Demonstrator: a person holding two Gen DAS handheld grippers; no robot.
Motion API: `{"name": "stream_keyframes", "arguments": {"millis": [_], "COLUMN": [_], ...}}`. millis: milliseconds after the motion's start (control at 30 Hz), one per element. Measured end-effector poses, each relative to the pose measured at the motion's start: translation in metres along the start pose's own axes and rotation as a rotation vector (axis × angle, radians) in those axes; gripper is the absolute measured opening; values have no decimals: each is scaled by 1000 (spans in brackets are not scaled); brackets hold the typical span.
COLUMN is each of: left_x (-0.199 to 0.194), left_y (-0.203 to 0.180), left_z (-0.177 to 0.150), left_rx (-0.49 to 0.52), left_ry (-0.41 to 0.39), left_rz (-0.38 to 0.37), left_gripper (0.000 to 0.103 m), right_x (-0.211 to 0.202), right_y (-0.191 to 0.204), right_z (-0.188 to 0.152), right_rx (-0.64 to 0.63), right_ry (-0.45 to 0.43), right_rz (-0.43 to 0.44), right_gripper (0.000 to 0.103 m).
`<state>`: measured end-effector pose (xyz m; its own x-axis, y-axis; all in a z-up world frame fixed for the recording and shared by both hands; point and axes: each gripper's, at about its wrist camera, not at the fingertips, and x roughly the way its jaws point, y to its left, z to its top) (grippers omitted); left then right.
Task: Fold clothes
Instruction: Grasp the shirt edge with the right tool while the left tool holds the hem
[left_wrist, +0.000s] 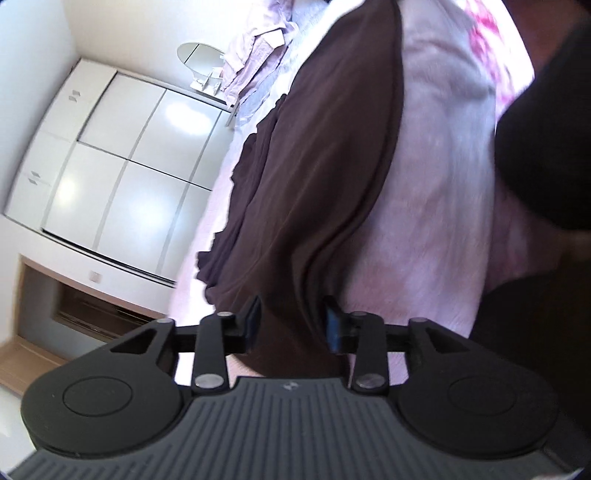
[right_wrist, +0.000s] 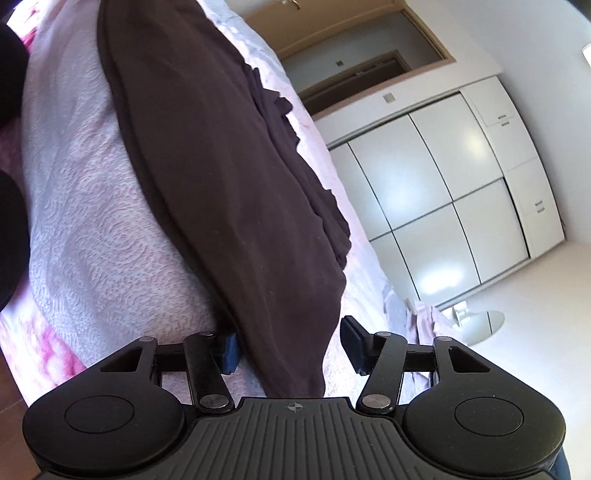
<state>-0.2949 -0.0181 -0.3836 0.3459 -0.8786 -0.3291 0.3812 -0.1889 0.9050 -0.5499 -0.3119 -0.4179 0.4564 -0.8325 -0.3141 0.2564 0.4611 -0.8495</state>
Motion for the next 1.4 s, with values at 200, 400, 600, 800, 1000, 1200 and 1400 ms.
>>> {"name": "stream_keyframes", "arguments": {"millis": [200,400,600,800,1000,1200,1400], "left_x": [5,2,-15,-62,-138,-204,-221], "left_y": [-6,4,49,86,92,94,104], "left_z": [-7,-5,-14,-17,-26,-31,-25], "left_rx": [96,81,125,169,134,125,136], "left_ry": [18,-10,-71,-119,-139,-151,-172], "left_rz": [32,-29,-28,5,-44,-136,-142], "left_gripper": [33,5,3,2,2,2,2], "right_x": [4,0,-22,-78,-148,-240,-278], "right_y": [0,0,-27,-57,-62,-57,-63], "right_z": [-3,-2,4,24,32,29,40], "right_rx": [-15,-30,8,24,37,68,93], "right_ry": [3,27,43,-18,-63,-71,-82], "right_rz": [6,16,50,-18,-43,-40,-66], "right_gripper": [49,12,2,1,1,1,1]}}
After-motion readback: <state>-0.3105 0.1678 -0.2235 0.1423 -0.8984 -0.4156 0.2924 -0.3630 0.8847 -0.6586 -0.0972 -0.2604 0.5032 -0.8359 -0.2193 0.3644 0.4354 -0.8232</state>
